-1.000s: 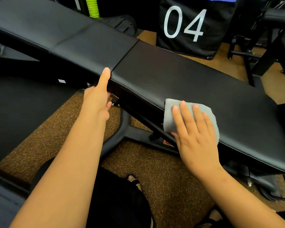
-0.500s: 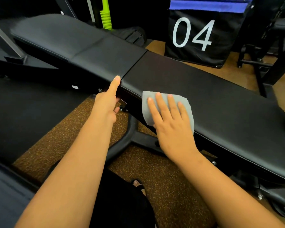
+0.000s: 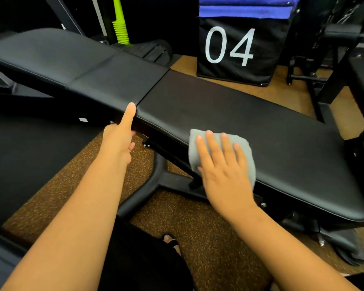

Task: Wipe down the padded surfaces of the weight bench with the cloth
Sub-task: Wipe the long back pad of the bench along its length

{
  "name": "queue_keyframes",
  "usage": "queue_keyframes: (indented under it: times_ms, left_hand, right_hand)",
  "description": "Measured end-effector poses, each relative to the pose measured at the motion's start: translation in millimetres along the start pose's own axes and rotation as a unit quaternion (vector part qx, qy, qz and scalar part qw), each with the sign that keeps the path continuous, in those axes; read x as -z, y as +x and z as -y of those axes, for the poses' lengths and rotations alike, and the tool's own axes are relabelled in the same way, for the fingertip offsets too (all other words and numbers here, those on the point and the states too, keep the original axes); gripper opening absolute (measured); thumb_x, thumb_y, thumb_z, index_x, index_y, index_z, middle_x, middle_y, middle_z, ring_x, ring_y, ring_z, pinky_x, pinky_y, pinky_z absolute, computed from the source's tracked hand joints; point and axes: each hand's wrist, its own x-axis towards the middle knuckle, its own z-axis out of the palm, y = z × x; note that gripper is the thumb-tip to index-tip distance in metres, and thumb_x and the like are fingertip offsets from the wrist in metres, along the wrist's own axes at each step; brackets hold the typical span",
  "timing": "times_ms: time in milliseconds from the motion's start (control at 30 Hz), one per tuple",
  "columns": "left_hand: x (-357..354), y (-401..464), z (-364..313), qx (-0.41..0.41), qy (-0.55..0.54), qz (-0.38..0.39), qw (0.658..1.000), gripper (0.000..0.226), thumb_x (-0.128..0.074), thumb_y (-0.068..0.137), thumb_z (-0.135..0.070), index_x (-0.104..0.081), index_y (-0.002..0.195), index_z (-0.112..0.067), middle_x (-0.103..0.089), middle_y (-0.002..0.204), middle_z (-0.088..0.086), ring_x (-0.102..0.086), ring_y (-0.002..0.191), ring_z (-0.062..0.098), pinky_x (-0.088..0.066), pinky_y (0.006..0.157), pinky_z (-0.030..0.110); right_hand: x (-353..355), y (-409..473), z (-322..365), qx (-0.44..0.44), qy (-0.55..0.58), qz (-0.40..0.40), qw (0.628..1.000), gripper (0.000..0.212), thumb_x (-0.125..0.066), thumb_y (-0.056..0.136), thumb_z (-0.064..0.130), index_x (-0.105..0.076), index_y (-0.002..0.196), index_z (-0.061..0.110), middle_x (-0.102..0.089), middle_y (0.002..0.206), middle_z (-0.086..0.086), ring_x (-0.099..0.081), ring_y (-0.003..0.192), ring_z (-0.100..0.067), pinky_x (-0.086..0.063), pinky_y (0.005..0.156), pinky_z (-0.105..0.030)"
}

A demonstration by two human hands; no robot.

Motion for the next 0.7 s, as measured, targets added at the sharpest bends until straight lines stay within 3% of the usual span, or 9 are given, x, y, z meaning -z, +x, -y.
queue_keyframes:
  times_ms: [100,267,367,500,600,700]
  left_hand:
    - [-1,-3,-2,0.005,-0.006,-0.007,1.000,0.083,-0.067,0.063,-0.080,-0.059,0.123,-0.023,-0.068,0.105,-0.010,-0.061,0.083,0.008,-0.046,0.065,0.026]
    - [0,-8,-3,-0.005,-0.002,-0.019,1.000,0.080,-0.068,0.067,-0.076,-0.056,0.121,-0.017,-0.064,0.106,-0.008,-0.061,0.092,0.011,-0.050,0.082,0.030]
    - [-3,-11,-2,-0.090,0.047,-0.109,0.989,0.087,-0.071,0.071,-0.067,-0.042,0.132,-0.012,-0.050,0.129,0.004,-0.052,0.114,0.021,-0.044,0.095,0.032]
    - [-6,-35,2,-0.306,0.176,-0.204,0.913,0.088,-0.069,0.081,-0.055,-0.029,0.145,-0.009,-0.030,0.147,0.009,-0.041,0.127,0.028,-0.041,0.103,0.042]
    - [-13,-59,6,-0.437,0.211,-0.180,0.856,0.076,-0.063,0.089,-0.049,-0.032,0.144,-0.007,-0.033,0.147,0.011,-0.040,0.131,0.026,-0.036,0.108,0.043]
    - [-30,-77,4,-0.512,0.314,-0.092,0.794,0.058,-0.057,0.095,-0.041,-0.039,0.140,-0.009,-0.044,0.142,0.009,-0.040,0.133,0.025,-0.033,0.110,0.046]
  right_hand:
    - [5,23,17,0.031,-0.002,0.015,0.999,0.075,-0.054,0.093,0.022,-0.013,0.154,0.011,-0.021,0.159,-0.015,-0.024,0.142,-0.044,-0.027,0.111,-0.057]
    - [5,11,1,0.058,0.002,0.023,0.998,0.079,-0.058,0.089,0.017,-0.013,0.155,0.016,-0.018,0.161,-0.010,-0.021,0.144,-0.041,-0.024,0.113,-0.054]
    - [2,-15,-20,0.041,-0.008,0.025,0.999,0.084,-0.061,0.087,0.014,-0.013,0.155,0.019,-0.016,0.161,-0.007,-0.021,0.145,-0.039,-0.023,0.115,-0.053]
    - [1,-50,-50,0.008,0.000,0.034,0.999,0.076,-0.059,0.093,0.022,-0.016,0.155,0.020,-0.020,0.161,-0.007,-0.023,0.145,-0.037,-0.025,0.114,-0.053]
    - [8,-55,-61,-0.018,0.032,0.047,0.998,0.060,-0.036,0.100,0.042,-0.022,0.154,0.021,-0.027,0.159,-0.005,-0.028,0.143,-0.035,-0.028,0.113,-0.052]
    - [14,-37,-62,-0.050,0.060,0.083,0.994,0.061,-0.023,0.100,0.052,-0.025,0.153,0.023,-0.031,0.157,-0.004,-0.029,0.143,-0.033,-0.031,0.113,-0.051]
